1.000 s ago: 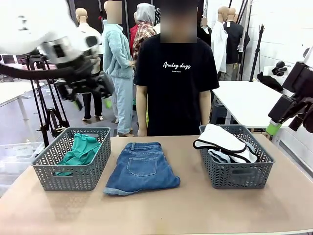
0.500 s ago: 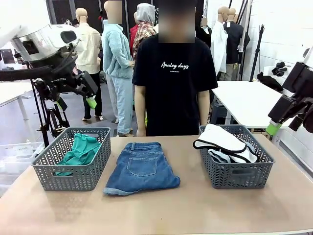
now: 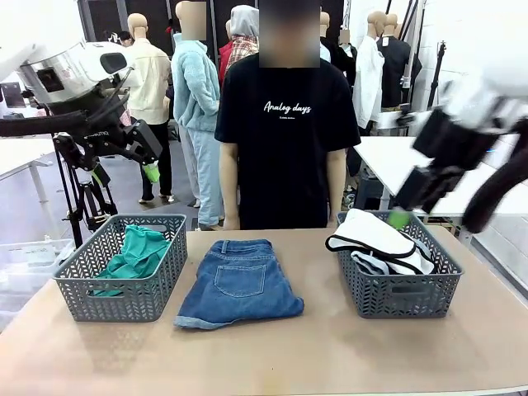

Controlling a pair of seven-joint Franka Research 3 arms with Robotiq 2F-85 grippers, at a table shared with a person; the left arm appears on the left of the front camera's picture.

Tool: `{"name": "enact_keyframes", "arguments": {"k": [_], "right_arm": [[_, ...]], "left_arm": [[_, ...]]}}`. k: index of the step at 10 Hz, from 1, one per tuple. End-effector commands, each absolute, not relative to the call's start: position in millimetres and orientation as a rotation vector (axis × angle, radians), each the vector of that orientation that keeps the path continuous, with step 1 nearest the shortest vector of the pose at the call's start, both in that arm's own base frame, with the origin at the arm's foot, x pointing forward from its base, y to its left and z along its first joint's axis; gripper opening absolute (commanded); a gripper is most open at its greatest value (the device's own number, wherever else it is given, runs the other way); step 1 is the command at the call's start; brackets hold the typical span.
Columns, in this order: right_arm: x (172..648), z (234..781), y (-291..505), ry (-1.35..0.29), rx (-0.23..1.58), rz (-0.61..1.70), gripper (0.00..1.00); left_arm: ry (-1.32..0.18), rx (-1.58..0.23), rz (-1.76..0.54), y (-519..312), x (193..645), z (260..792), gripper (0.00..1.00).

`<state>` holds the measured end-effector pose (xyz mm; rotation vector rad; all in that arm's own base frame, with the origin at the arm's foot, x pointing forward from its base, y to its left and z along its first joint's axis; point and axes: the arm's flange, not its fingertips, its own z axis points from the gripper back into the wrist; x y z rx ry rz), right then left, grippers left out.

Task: Sort the tops and bottoms.
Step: Lift clothes from the center of the table with your right hand.

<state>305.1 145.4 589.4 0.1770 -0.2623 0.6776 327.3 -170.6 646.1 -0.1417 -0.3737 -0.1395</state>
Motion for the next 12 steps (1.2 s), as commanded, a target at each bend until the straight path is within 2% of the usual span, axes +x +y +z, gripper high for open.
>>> {"name": "enact_keyframes", "arguments": {"k": [1,5,7,8,9,10,12], "right_arm": [[348.2,577.0,187.7,-0.241,0.160,0.786,1.00],[391.2,547.3,264.7,-0.376,0.138,0.849,1.00],[405.3,505.1,269.7,-0.390,0.207,0.801,1.00],[408.7,489.3,271.5,-0.344,0.251,0.790,1.00],[409.2,485.5,272.1,-0.283,0.283,0.807,1.00],[409.0,508.6,272.9,-0.362,0.195,0.802,1.00],[409.0,508.6,272.9,-0.362,0.195,0.802,1.00]], "left_arm": [[-0.371,-0.154,-0.148,-168.5,327.6,646.0,1.00],[-0.371,-0.154,-0.148,-168.5,327.6,646.0,1.00],[-0.371,-0.154,-0.148,-168.5,327.6,646.0,1.00],[-0.371,-0.154,-0.148,-168.5,327.6,646.0,1.00],[-0.371,-0.154,-0.148,-168.5,327.6,646.0,1.00],[-0.371,-0.154,-0.148,-168.5,327.6,646.0,1.00],[-0.371,-0.154,-0.148,-168.5,327.6,646.0,1.00]]}}
